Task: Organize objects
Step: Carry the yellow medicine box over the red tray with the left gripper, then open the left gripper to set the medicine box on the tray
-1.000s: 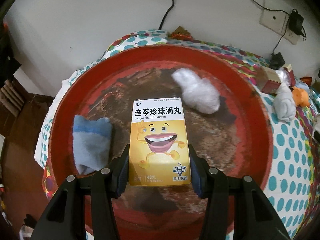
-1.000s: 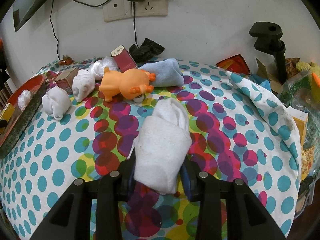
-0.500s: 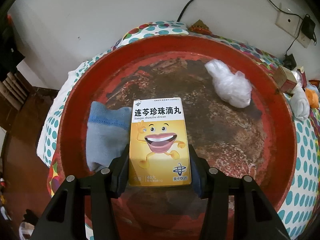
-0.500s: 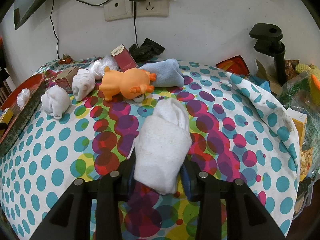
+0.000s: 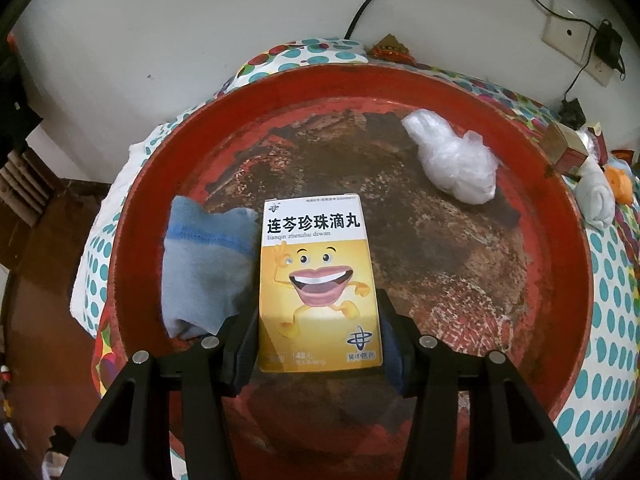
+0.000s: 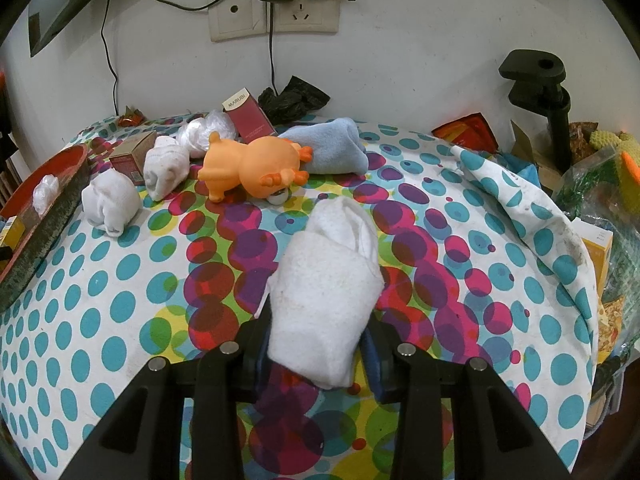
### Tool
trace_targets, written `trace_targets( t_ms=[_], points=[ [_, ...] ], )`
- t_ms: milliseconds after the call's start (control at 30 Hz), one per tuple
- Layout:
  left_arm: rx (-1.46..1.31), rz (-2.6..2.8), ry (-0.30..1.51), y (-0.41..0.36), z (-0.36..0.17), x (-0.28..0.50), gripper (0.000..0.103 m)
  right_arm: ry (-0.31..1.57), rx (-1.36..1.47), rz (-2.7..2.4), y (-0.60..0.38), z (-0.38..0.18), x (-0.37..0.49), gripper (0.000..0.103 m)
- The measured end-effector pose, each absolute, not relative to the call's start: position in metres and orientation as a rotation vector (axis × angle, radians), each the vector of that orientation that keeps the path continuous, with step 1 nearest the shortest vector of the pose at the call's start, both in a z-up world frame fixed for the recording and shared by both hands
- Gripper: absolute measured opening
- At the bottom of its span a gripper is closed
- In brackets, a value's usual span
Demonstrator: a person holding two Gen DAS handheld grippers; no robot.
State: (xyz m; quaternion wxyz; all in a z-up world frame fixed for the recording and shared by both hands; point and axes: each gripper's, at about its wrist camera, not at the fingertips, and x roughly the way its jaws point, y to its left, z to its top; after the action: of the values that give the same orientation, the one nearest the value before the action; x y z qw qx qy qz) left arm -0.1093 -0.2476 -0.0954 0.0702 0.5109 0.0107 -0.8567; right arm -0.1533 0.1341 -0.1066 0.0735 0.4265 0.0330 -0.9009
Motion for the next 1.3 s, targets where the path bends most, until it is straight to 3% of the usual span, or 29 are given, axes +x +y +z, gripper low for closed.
trace_targets(
  t_ms=[167,300,667,1233,1300],
  points=[
    [1.530,-2.589,0.041,-0.246,-0.089,-0.106,0.054,0.103,1.281,-2.707,0.130,-0.107,-0.152,0.038],
    [1.489,-2.602,0.013,-0.241,-0.076,-0.102,0.066,0.103,1.281,-2.708,0.123,-0.106,-0.151,0.038],
    [1.374,-2.663,0.002,-0.207,-0.046,-0.088,0.080,0.104,1.282,-2.710,0.111,-0.106,-0.148,0.038],
    [1.297,-2.654,-0.002,-0.197,-0.054,-0.071,0.088,0.212,1.276,-2.744,0.104,-0.105,-0.143,0.038],
    [1.284,-2.664,0.003,-0.199,-0.054,-0.067,0.094,0.213,1.273,-2.747,0.111,-0.104,-0.144,0.036]
  ],
)
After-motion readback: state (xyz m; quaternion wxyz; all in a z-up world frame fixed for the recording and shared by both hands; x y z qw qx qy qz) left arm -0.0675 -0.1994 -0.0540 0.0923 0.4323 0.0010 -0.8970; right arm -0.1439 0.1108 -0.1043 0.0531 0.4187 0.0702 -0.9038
